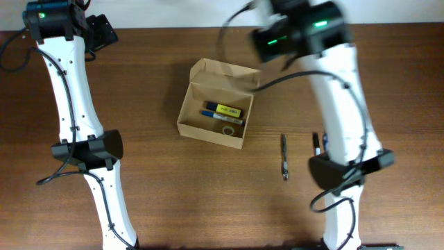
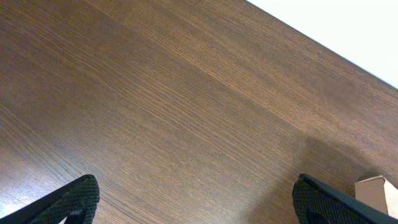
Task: Pack container
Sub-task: 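Move the right gripper to the white TOYO whiteboard marker and grasp it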
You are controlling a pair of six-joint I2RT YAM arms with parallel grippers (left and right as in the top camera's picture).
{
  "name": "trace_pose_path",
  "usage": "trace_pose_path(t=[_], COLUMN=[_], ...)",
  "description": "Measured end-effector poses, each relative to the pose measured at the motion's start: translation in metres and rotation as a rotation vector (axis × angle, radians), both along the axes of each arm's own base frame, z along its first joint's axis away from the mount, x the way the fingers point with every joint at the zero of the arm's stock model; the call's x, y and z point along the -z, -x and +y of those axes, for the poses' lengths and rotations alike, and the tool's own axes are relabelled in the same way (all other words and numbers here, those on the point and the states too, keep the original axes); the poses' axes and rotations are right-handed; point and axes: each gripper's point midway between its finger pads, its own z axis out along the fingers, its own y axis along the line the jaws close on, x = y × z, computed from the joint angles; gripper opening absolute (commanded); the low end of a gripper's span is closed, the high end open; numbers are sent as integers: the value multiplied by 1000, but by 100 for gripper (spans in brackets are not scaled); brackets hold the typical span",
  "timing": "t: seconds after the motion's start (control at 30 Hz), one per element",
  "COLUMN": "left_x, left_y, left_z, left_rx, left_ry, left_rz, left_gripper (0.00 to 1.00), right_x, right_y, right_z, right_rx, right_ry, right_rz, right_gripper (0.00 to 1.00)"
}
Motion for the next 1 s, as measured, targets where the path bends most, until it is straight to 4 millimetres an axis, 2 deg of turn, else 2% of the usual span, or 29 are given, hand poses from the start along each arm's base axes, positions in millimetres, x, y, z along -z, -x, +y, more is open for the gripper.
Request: trace_pose_path(t=[0.07, 0.1, 0.13, 0.2, 0.3, 0.37, 0.5, 0.6, 0.73, 0.87, 1.0], left_x=[0, 0, 0, 0, 0, 0, 0, 0, 0, 0, 0], left_y=[0, 0, 0, 0, 0, 0, 0, 0, 0, 0, 0], left_z=[0, 0, 0, 0, 0, 0, 0, 0, 0, 0, 0], left_rx=[0, 0, 0, 0, 0, 0, 0, 0, 0, 0, 0], left_ry=[0, 0, 0, 0, 0, 0, 0, 0, 0, 0, 0], left_rz=[0, 0, 0, 0, 0, 0, 0, 0, 0, 0, 0], left_gripper=[100, 100, 100, 100, 100, 100, 100, 100, 100, 100, 100], right_x=[9, 15, 27, 51, 91, 127, 190, 223, 256, 276, 291], right_y=[-8, -11, -13, -17, -20, -17, -4, 10, 24, 28, 24], right_z=[-46, -62, -87, -124, -162, -183, -207, -218, -223, -221, -222], right_rx=[121, 160, 221, 304, 393, 439, 496, 520, 523, 509, 505], right_ry=[-3, -5, -3, -15, -39, -48, -61, -70, -68, -64, -65], right_rz=[39, 57, 95, 160, 244, 319, 435, 501, 549, 556, 526], right_gripper=[50, 52, 52, 52, 52, 52, 56, 56, 52, 52, 52])
